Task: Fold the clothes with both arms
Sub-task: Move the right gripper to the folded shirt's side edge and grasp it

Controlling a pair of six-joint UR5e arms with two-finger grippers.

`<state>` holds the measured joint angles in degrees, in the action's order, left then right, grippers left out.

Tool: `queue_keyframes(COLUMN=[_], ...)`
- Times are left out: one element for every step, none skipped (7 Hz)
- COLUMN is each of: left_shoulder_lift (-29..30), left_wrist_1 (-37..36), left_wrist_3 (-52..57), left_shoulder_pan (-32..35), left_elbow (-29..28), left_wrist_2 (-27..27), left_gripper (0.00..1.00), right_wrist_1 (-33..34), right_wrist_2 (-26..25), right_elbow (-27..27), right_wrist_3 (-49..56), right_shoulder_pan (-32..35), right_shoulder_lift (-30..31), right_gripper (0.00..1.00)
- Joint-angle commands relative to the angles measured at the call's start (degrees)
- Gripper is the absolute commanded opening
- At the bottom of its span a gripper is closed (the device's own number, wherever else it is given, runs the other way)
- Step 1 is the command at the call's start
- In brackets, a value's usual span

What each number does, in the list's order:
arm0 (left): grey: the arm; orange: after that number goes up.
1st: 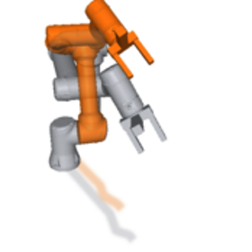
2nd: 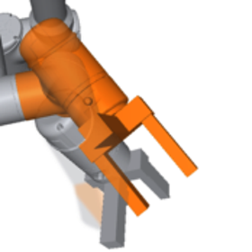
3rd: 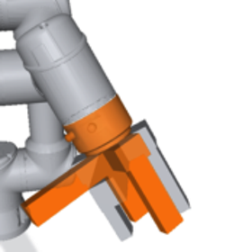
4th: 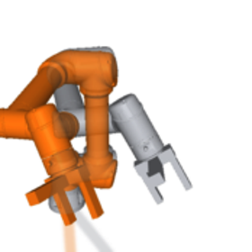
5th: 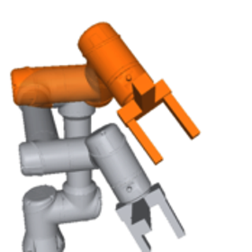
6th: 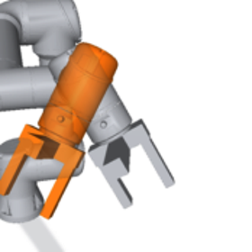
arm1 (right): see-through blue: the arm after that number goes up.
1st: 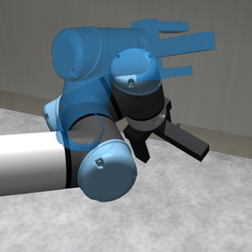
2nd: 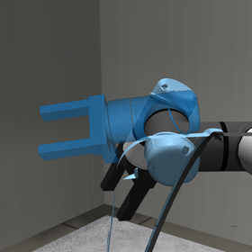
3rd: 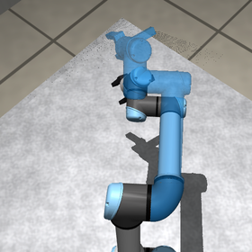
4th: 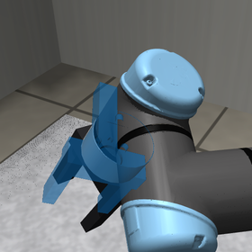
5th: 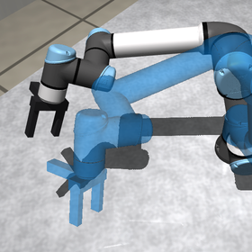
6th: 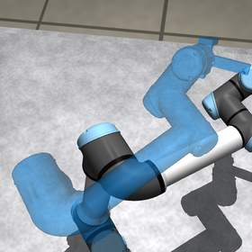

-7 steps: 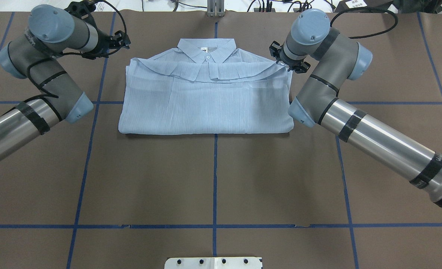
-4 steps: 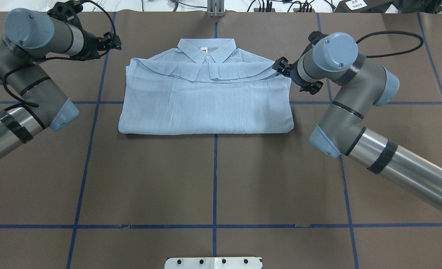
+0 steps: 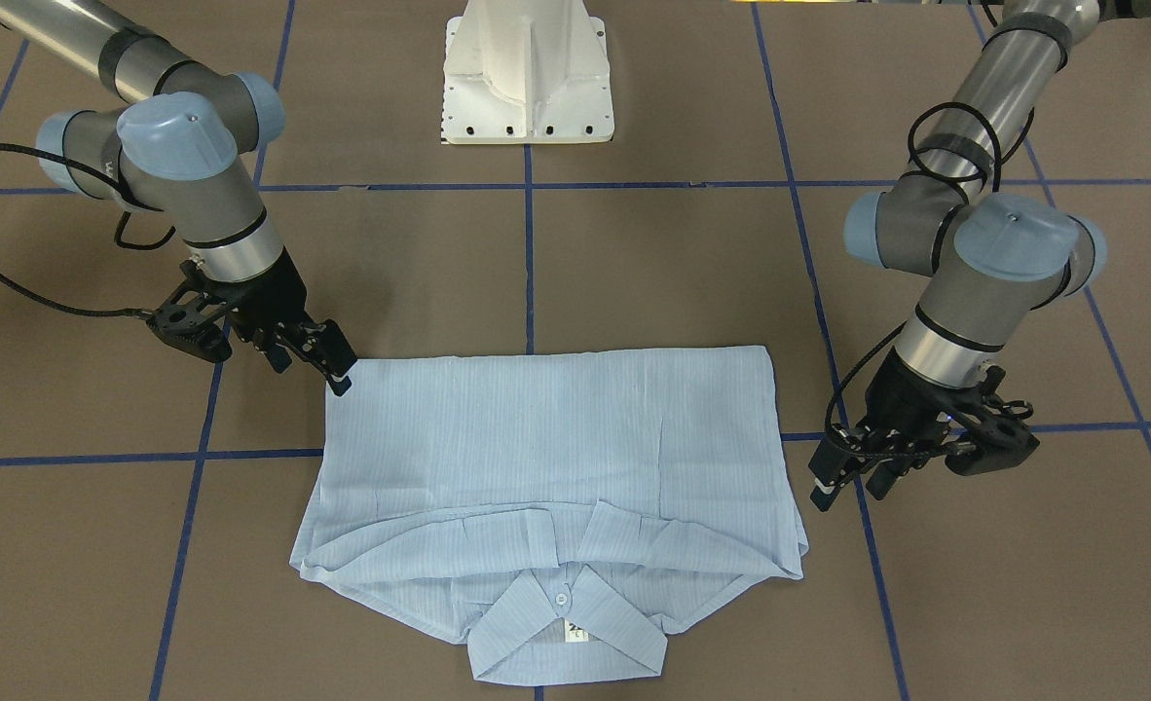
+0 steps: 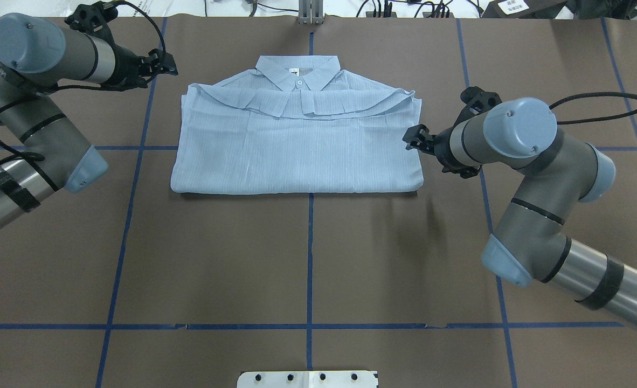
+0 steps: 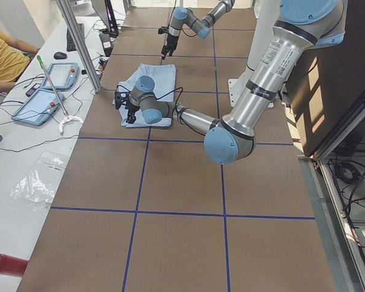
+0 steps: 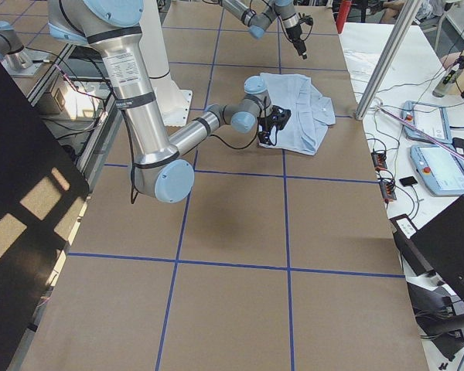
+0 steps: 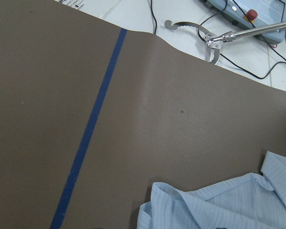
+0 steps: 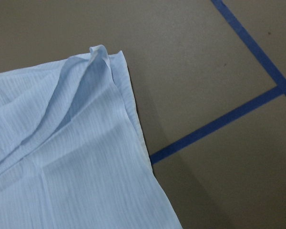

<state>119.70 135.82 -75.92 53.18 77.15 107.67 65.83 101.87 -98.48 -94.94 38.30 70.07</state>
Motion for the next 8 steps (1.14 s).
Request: queue_keyframes(left_shoulder_lift=[-0.17, -0.87, -0.96, -0.87, -0.87, -0.96, -0.96, -0.87], left_wrist_1=[0.06, 0.23, 0.23, 0.23, 0.23, 0.32, 0.24, 0.23], left_wrist_3=[0.07, 0.07, 0.07, 0.07, 0.07, 0.07, 0.07, -0.02], left_shoulder_pan=[0.08, 0.0, 0.0, 0.0, 0.0, -0.09, -0.09, 0.0], left_elbow=[0.72, 0.81, 0.81, 0.81, 0.81, 0.81, 0.81, 0.81], left_wrist_2=[-0.09, -0.09, -0.18, -0.18, -0.18, -0.18, -0.18, -0.27], left_gripper=[0.83, 0.83, 0.83, 0.83, 0.83, 0.83, 0.83, 0.84], right_wrist_1=[-0.44, -0.53, -0.53, -0.53, -0.53, -0.62, -0.62, -0.62], right_wrist_2=[-0.44, -0.44, -0.44, -0.44, -0.44, -0.44, -0.44, -0.27], right_elbow=[-0.14, 0.56, 1.44, 2.14, 3.11, 3.9, 3.91, 3.82], right_wrist_3=[-0.6, -0.51, -0.51, -0.07, 0.1, 0.02, -0.07, 0.36], right_shoulder_pan=[-2.87, -3.84, -4.45, -4.63, -4.64, -4.64, -4.64, -4.64], right_shoulder_lift=[1.73, 1.56, 0.86, 0.68, -0.45, -0.46, -0.55, -0.46], right_gripper=[1.0, 1.0, 0.99, 0.96, 0.91, 0.83, 0.57, 0.04])
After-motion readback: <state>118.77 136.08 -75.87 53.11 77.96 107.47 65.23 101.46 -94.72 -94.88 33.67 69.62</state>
